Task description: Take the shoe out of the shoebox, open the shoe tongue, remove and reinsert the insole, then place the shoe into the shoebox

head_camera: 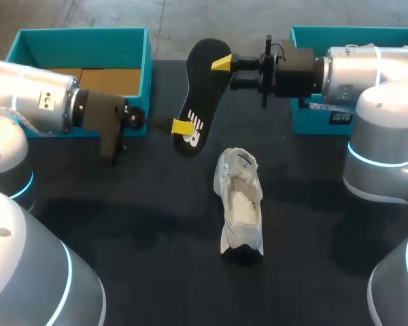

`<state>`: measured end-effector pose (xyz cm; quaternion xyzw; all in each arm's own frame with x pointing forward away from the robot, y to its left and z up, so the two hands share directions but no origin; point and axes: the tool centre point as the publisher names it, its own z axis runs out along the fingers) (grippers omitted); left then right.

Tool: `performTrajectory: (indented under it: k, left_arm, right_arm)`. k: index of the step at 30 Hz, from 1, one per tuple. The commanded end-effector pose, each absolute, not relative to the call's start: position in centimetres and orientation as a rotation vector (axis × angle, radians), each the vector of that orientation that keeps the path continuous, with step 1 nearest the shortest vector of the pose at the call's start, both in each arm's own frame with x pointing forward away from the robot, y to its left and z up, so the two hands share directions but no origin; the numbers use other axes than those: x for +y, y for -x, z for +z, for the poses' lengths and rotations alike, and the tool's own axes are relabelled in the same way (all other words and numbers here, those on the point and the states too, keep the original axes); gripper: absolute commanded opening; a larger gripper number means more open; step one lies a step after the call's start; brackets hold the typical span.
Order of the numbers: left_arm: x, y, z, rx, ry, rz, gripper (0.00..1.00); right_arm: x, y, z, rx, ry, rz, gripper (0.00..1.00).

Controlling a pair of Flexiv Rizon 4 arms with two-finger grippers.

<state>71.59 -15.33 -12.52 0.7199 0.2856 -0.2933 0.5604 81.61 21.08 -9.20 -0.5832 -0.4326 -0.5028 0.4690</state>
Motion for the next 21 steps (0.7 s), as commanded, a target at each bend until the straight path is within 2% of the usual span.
performTrajectory:
  k: [1, 17, 18, 19, 20, 21]
  left_arm:
    - [-15.42, -71.57, -12.65, 0.671, -1.694, -0.688, 0.0]
    - [-15.32, -71.67, -12.41, 0.668, -1.666, -0.688, 0.0]
    - [-15.27, -71.67, -12.33, 0.67, -1.658, -0.685, 0.07]
    - [-15.23, -71.69, -12.29, 0.668, -1.65, -0.689, 0.44]
    - [-15.18, -71.68, -12.25, 0.665, -1.649, -0.69, 0.6]
    - [-15.14, -71.66, -12.2, 0.664, -1.648, -0.69, 0.91]
  right_arm:
    - [21.37, -81.5, -9.04, -1.062, 1.439, -1.233, 0.0]
    - [21.73, -81.27, -9.22, -1.06, 1.441, -1.222, 0.0]
    - [21.77, -81.25, -9.23, -1.061, 1.44, -1.221, 0.0]
    - [21.8, -81.24, -9.24, -1.061, 1.44, -1.219, 0.0]
    - [21.82, -81.24, -9.25, -1.061, 1.439, -1.218, 0.0]
    - [21.84, -81.25, -9.31, -1.061, 1.439, -1.217, 0.0]
